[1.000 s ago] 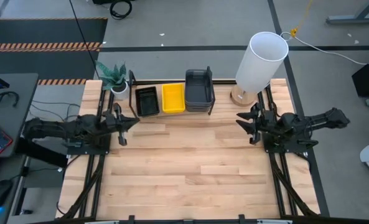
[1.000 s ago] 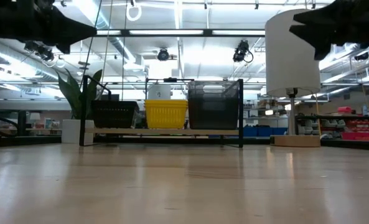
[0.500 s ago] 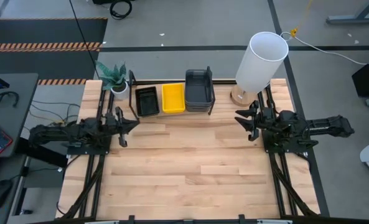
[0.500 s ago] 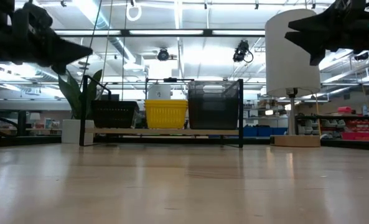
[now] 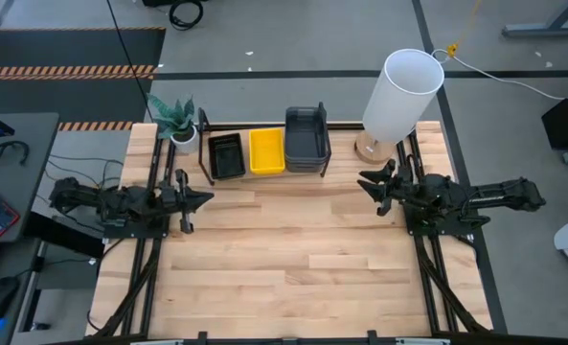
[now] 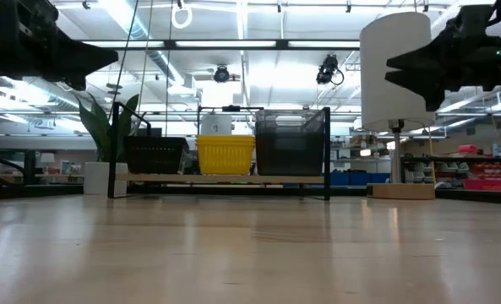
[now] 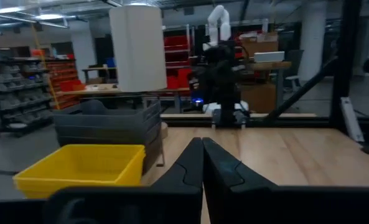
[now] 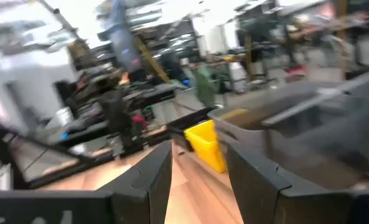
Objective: Stack baskets on shelf by color
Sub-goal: Return to Home Position
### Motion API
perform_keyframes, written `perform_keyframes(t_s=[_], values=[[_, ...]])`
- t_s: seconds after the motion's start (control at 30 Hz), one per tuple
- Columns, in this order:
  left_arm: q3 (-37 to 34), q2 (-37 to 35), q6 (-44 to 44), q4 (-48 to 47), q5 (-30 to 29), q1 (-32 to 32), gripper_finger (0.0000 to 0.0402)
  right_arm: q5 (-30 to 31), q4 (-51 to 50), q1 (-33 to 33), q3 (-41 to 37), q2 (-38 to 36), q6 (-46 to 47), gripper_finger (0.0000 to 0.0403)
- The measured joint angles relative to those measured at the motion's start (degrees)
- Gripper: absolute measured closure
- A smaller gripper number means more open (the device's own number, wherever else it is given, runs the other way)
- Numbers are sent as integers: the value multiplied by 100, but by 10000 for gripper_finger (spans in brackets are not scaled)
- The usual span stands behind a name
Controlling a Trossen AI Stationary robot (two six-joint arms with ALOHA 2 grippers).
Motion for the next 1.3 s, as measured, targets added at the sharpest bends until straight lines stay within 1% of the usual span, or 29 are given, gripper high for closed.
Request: perform_keyframes(t_s=[0.1,0.2,0.27,0.4,0.47,0.67,1.03,1.3], values=[[0,0,1,-9,-4,-219,399,372,-18,0,0,20,300,245],[-2,0,-73,4,-4,-379,396,406,-9,0,0,17,317,245],[-2,0,-368,12,-5,-431,388,406,101,0,0,27,441,245],[-2,7,-1232,-13,-4,-449,369,406,268,0,0,29,617,245],[-2,7,-1420,-13,-7,-447,363,406,276,0,0,28,622,245],[-4,7,-1401,-27,-7,-447,358,406,275,0,0,28,617,245],[-4,7,-1400,-33,-7,-447,372,406,275,0,2,28,613,245],[-7,7,-1399,-33,-7,-447,362,406,275,0,2,28,613,245]])
